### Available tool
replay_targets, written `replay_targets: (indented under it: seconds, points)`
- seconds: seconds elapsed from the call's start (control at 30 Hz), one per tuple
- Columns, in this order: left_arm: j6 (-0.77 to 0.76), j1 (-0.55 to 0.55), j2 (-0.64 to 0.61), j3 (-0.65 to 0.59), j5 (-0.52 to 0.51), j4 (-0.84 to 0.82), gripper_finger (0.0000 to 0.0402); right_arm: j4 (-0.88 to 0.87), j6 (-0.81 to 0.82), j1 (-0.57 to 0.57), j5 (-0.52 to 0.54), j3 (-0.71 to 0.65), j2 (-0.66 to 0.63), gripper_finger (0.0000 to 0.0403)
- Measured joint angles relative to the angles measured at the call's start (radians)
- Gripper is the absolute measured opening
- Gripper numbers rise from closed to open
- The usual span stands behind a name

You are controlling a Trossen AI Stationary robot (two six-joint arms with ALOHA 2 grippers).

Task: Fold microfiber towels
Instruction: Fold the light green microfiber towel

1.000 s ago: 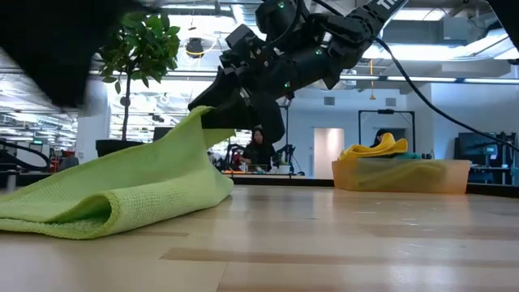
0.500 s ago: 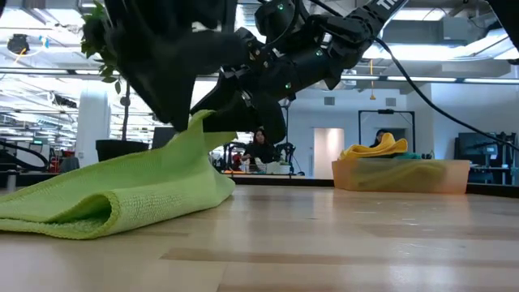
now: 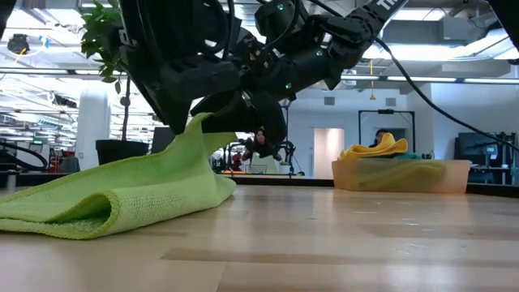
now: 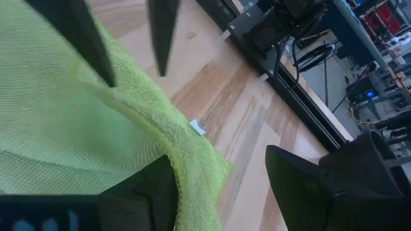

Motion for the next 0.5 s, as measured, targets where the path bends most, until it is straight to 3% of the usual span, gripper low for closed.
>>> replay_targets:
  seconds: [0.5]
  points:
    - [-0.061,0.003,0.000,0.000,0.009,-0.019,0.0119,-0.006,0.000,0.002,0.000,0.000,0.000,0.0240]
